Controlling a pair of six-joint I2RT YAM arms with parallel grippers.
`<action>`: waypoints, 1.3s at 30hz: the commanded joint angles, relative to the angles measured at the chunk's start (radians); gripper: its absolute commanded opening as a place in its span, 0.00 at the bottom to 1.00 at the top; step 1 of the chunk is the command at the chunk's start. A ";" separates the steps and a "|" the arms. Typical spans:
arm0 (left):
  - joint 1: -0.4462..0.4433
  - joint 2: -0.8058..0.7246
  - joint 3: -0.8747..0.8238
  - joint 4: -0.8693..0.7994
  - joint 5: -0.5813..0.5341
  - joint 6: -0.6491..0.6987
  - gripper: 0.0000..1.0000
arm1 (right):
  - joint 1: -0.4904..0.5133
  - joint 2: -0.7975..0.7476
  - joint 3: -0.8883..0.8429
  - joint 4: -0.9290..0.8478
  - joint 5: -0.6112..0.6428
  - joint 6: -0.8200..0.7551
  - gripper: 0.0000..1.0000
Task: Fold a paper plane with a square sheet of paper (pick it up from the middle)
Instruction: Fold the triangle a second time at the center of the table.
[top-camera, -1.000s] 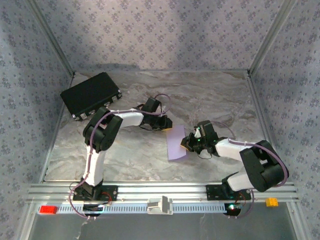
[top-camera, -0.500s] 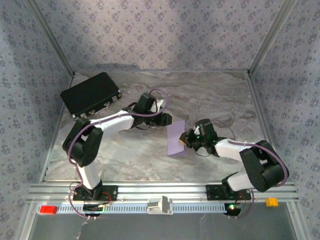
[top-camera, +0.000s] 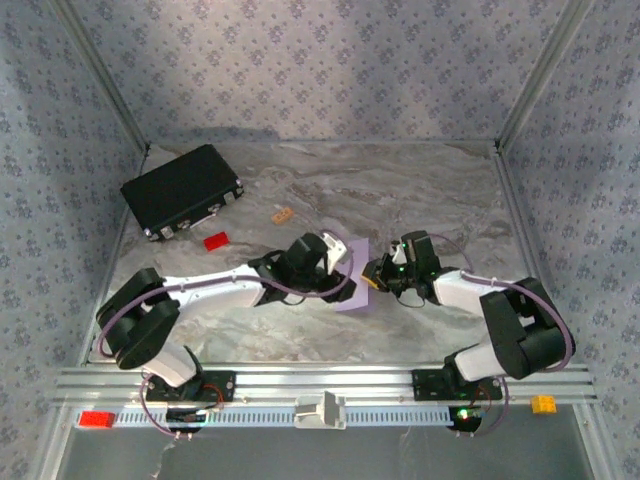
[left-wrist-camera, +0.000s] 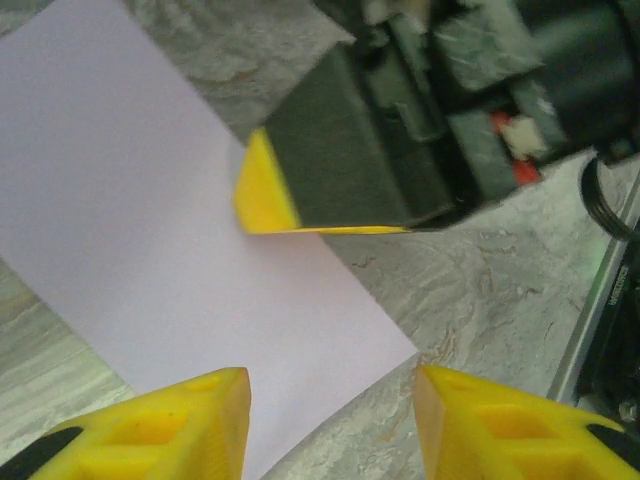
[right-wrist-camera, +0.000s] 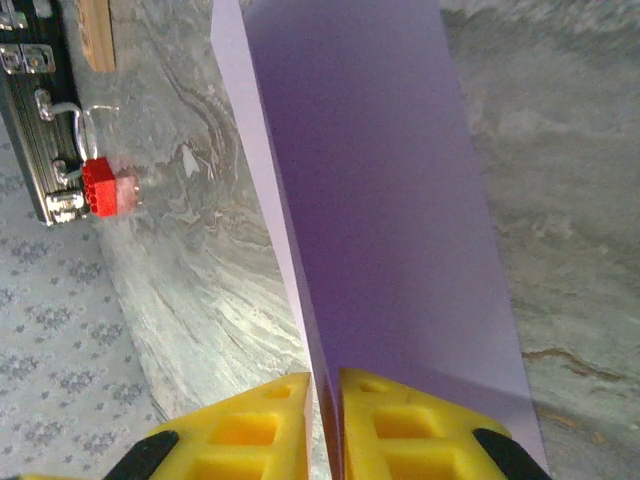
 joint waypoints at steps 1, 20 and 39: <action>-0.085 -0.001 0.034 -0.044 -0.171 0.123 0.54 | -0.005 0.013 0.033 -0.036 -0.044 -0.030 0.14; -0.306 0.242 0.218 -0.179 -0.570 0.255 0.71 | -0.005 0.004 0.034 -0.052 -0.031 -0.010 0.15; -0.307 0.249 0.219 -0.186 -0.595 0.244 0.23 | -0.009 -0.015 0.023 -0.063 -0.011 -0.004 0.15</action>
